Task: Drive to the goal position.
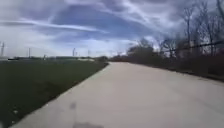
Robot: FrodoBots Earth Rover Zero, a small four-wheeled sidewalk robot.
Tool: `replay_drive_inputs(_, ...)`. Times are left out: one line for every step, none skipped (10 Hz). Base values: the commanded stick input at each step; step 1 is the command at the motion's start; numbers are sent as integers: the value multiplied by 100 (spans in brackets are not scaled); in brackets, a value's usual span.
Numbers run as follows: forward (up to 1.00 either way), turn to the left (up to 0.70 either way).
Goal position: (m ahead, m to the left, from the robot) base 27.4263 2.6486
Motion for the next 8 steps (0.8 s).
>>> replay_drive_inputs(100,-22)
replay_drive_inputs(100,-6)
replay_drive_inputs(100,1)
replay_drive_inputs(100,1)
replay_drive_inputs(100,1)
replay_drive_inputs(100,1)
replay_drive_inputs(100,1)
replay_drive_inputs(100,1)
